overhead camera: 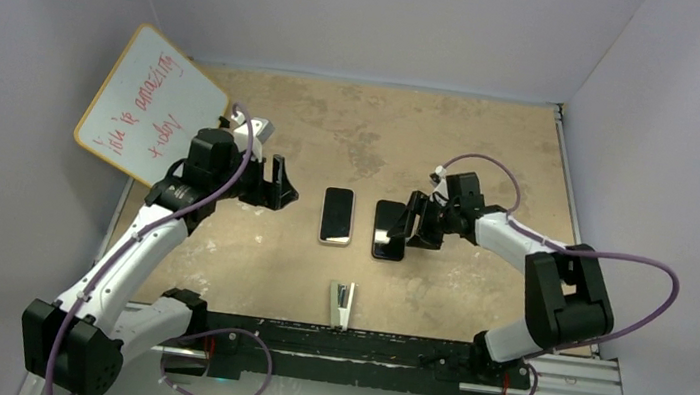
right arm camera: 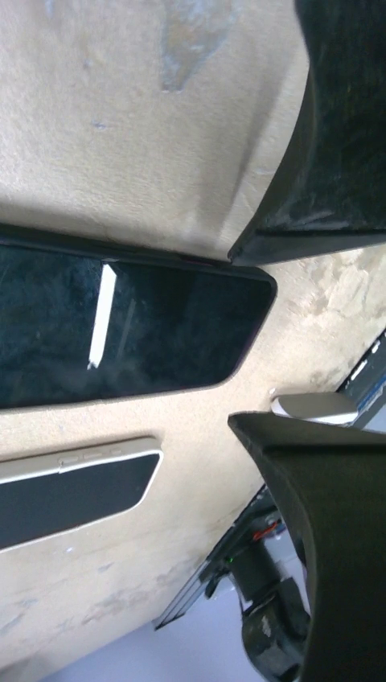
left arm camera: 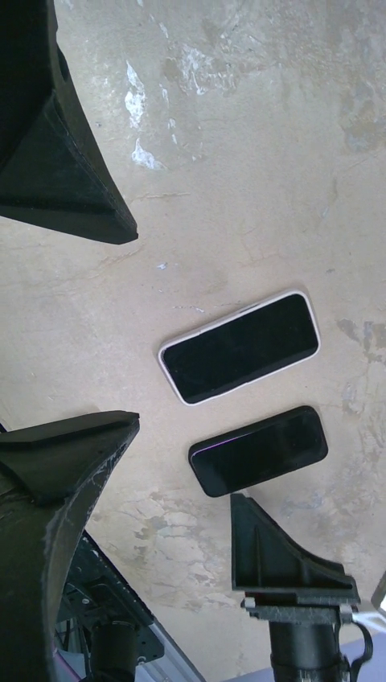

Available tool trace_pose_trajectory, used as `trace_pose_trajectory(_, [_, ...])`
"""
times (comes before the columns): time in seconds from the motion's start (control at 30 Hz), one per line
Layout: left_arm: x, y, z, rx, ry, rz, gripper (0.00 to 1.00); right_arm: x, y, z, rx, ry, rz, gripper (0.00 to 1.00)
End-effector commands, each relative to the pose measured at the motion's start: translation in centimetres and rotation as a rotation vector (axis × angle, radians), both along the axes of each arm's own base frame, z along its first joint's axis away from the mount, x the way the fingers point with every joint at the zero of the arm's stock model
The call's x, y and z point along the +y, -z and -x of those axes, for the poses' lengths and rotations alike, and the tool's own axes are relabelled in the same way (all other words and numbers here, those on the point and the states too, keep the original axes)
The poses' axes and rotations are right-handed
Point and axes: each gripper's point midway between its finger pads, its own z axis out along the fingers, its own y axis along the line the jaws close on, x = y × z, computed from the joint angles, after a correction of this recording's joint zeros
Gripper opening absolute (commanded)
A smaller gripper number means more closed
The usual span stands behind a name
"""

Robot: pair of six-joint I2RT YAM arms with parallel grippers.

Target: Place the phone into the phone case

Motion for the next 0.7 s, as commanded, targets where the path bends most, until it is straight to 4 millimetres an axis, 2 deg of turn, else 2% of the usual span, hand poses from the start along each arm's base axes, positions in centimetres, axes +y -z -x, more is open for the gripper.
trace_pose_trajectory(0.0, [0.7, -2.3, -0.3, -0.051, -0.040, -0.005, 0.78, -1.1, -3.3, -0.5, -0.086, 0.010, 0.053, 0.77])
trace_pose_trajectory(0.1, [1.0, -3.3, -0.2, -0.050, -0.059, -0.016, 0.79, -1.9, -5.5, -0.4, -0.143, 0.011, 0.094, 0.94])
trace_pose_trajectory(0.13, [0.9, -4.0, -0.2, -0.055, -0.061, -0.005, 0.80, -2.2, -6.8, -0.3, -0.179, 0.013, 0.100, 0.98])
trace_pose_trajectory(0.3, [-0.1, -7.1, 0.4, -0.086, -0.052, 0.102, 0.80, -3.2, -13.1, 0.4, -0.344, 0.045, 0.086, 0.99])
trace_pose_trajectory(0.5, [0.1, -10.7, 0.8, -0.159, -0.075, 0.145, 0.80, -5.5, -20.2, 1.0, -0.565, 0.163, 0.101, 0.99])
trace_pose_trajectory(0.57, [0.1, -11.9, 1.0, -0.189, -0.072, 0.160, 0.80, -6.4, -21.8, 1.2, -0.640, 0.210, 0.097, 0.99])
trace_pose_trajectory(0.67, [0.3, -12.7, 1.4, -0.229, -0.074, 0.169, 0.80, -7.0, -23.6, 1.8, -0.723, 0.264, 0.065, 0.99])
